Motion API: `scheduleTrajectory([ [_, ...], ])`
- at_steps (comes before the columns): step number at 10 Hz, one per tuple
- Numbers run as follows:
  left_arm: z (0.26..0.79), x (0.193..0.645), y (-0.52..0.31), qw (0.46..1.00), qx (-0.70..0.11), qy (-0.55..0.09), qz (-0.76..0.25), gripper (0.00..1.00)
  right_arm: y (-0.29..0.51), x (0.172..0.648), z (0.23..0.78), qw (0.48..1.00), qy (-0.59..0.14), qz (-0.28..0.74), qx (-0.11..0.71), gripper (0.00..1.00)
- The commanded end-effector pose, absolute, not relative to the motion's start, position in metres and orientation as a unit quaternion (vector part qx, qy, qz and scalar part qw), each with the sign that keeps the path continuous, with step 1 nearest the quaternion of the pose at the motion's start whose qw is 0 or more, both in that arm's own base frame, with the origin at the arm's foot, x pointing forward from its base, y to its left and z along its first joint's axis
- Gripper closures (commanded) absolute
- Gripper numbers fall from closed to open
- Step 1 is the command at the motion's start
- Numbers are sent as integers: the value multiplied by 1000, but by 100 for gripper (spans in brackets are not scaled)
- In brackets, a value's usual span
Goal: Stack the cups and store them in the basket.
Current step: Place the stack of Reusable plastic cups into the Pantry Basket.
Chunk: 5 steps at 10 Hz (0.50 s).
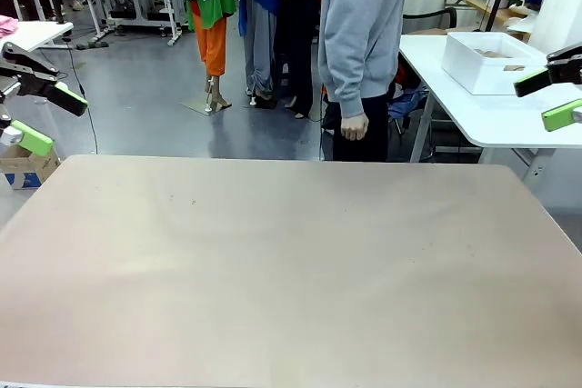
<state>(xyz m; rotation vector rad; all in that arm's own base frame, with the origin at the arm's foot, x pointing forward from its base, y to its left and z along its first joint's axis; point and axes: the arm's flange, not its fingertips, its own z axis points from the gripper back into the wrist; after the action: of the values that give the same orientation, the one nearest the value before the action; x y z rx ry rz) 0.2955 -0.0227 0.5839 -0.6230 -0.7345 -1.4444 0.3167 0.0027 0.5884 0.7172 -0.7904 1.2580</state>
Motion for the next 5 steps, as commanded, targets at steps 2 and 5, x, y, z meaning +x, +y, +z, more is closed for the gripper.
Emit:
scheduleTrajectory([
  [2, 587, 296, -24, 646, -280, -323, -633, 0, 4, 318, 591, 672, -360, 560, 325, 0],
  [5, 587, 296, -24, 646, -280, -323, -633, 0, 4, 318, 591, 672, -360, 560, 325, 0],
])
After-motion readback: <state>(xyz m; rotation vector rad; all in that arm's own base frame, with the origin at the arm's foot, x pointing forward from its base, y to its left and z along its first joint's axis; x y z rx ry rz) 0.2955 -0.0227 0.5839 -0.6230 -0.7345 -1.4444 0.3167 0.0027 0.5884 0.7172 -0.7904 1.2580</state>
